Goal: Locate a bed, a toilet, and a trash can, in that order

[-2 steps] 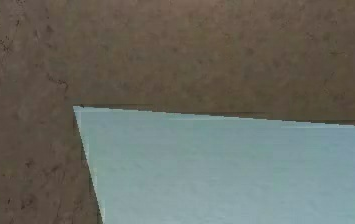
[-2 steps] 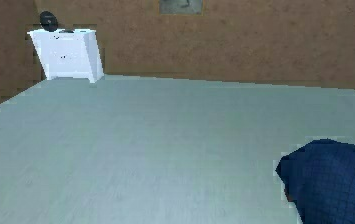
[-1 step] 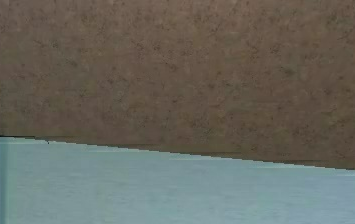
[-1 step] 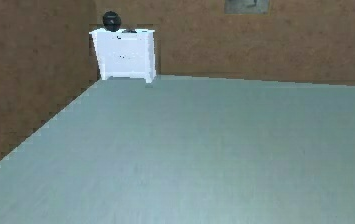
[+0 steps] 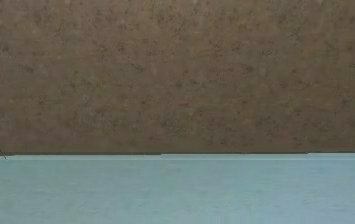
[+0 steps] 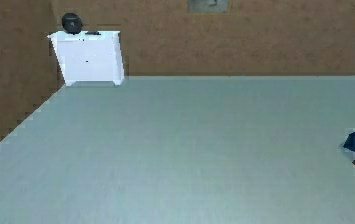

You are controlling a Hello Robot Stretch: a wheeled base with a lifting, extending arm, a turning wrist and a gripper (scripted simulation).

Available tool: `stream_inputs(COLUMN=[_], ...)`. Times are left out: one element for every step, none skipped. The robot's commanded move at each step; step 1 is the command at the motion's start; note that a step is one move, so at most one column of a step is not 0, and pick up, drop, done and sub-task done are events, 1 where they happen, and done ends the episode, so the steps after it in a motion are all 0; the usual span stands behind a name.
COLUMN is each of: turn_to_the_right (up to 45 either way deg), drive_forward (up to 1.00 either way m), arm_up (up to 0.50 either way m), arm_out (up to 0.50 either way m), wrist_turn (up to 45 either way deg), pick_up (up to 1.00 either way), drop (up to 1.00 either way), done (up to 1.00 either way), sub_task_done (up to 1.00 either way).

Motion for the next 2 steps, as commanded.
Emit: stream_inputs(turn_to_the_right=[0.0, -39.0], drive_forward=[0.05, 0.0], arm_up=[0.0, 0.0], arm_out=[0.0, 0.0], wrist_turn=[0.0, 0.0], pick_up=[0.0, 0.0], drop=[0.0, 0.0], done=[0.0, 0.0], sub_task_done=[0.0, 0.0])
